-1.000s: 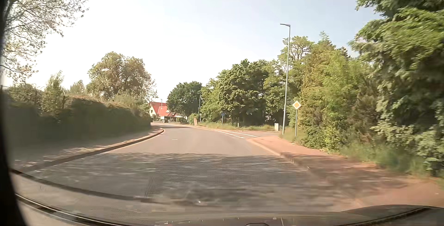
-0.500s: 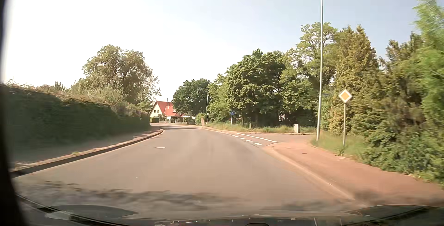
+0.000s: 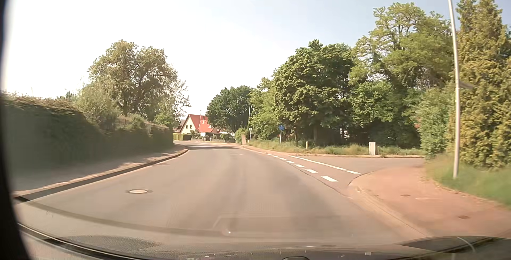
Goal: Follow the waypoints while adhering to traffic rules and regulations
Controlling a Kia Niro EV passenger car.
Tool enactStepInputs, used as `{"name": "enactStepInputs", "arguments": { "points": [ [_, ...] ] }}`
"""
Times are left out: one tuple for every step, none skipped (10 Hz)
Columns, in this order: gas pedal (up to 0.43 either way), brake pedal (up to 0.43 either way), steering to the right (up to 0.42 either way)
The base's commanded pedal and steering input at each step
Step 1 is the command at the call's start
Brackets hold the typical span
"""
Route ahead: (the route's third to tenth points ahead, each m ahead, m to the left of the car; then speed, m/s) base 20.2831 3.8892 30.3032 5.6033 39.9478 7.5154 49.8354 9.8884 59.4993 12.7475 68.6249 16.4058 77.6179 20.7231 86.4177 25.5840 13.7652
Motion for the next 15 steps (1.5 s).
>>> {"name": "enactStepInputs", "arguments": {
  "points": [
    [0.177, 0.000, -0.029],
    [0.177, 0.000, -0.028],
    [0.177, 0.000, -0.028],
    [0.177, 0.000, -0.028],
    [0.169, 0.000, -0.028],
    [0.169, 0.000, -0.027],
    [0.169, 0.000, -0.027],
    [0.169, 0.000, -0.027],
    [0.169, 0.000, -0.026],
    [0.169, 0.000, -0.025],
    [0.177, 0.000, -0.025],
    [0.177, 0.000, -0.024],
    [0.177, 0.000, -0.023],
    [0.177, 0.000, -0.023],
    [0.177, 0.000, -0.023]
  ]
}}
